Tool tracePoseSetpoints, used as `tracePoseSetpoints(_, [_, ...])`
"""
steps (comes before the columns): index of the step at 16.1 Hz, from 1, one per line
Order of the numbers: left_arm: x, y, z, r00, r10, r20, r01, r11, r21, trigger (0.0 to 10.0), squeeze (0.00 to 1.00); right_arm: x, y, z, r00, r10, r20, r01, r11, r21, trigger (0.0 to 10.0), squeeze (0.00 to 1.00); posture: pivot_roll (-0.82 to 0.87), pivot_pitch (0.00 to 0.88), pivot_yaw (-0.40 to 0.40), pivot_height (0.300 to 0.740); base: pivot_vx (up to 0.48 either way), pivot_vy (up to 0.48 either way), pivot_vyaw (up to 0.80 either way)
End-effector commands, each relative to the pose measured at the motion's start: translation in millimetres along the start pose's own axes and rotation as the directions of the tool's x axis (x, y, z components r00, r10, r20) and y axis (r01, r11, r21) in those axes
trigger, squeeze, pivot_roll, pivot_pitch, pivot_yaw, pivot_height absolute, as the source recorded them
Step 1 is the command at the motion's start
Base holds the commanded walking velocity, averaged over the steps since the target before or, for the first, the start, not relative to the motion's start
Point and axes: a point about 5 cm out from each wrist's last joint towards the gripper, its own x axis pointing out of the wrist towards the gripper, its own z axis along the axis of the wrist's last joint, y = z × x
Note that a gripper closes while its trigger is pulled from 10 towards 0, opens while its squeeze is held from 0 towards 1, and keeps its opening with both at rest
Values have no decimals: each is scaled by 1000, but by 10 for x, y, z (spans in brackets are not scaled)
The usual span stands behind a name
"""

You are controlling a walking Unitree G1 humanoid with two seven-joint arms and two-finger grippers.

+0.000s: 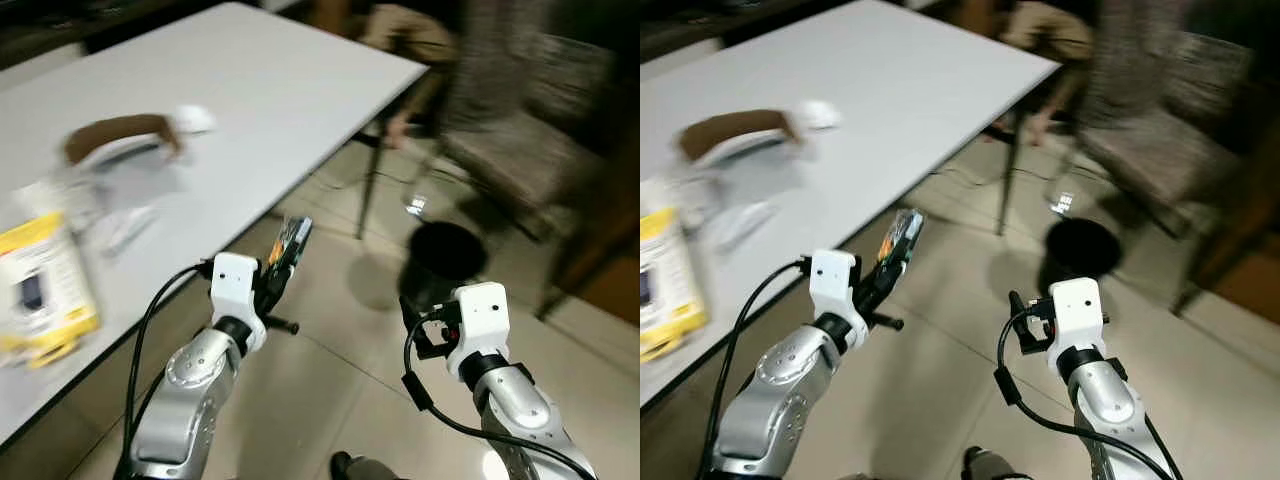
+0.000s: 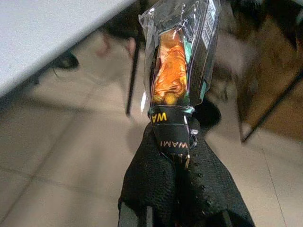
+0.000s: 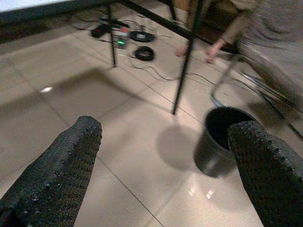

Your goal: Picking trash to rubbish bin

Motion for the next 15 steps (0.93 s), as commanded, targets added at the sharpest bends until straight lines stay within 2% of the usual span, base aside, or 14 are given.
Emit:
tracePoseSetpoints(1, [-46,22,-31,999,-5,-33,5,1000,23,10000,0,-33,-30,-29,1000,-24,-17,24,1000,2,10000,0,-104,91,1,740,0,0,-788])
tracePoseSetpoints(2, [-69,26,22,1000,-29,2,29,997,73,10000,0,-31,-24,-43,999,-27,-26,28,999,21,10000,0,-96,95,-10,740,0,0,-781])
tracePoseSetpoints(3, [-75,57,55,1000,-3,29,-1,991,137,10000,0,-14,-19,-44,999,-28,-31,29,999,28,10000,0,-92,93,-15,740,0,0,-788])
tracePoseSetpoints(4, [-80,81,61,999,26,36,-31,990,138,10000,0,-5,-15,-42,999,-27,-33,27,999,23,10000,0,-91,87,-15,740,0,0,-788])
tracePoseSetpoints(5, [-100,116,53,997,67,47,-69,996,48,10000,0,16,-6,-56,999,-19,-48,19,1000,7,10000,0,-91,72,-18,740,0,0,-788])
tracePoseSetpoints(6, [-129,151,27,993,107,47,-107,994,-8,10000,0,31,-6,-84,998,-22,-59,22,1000,3,10000,0,-89,65,-21,740,0,0,-788])
tracePoseSetpoints(9, [-81,292,17,957,280,79,-289,948,132,10000,0,138,21,-62,999,-9,-53,11,1000,29,10000,0,-56,53,-51,740,0,0,-788])
tracePoseSetpoints(11, [-39,267,9,980,191,53,-197,969,151,10000,0,200,6,-74,998,-8,-67,10,999,37,10000,0,-49,56,-62,740,0,0,-784])
tracePoseSetpoints(12, [-20,260,11,987,158,39,-163,967,194,10000,0,216,-15,-99,997,-10,-82,12,999,33,10000,0,-49,58,-60,740,0,0,-788])
tracePoseSetpoints(15, [-15,231,5,993,115,32,-119,973,195,10000,0,193,-43,-125,995,-22,-95,27,998,49,10000,0,-63,61,-42,740,0,0,-785])
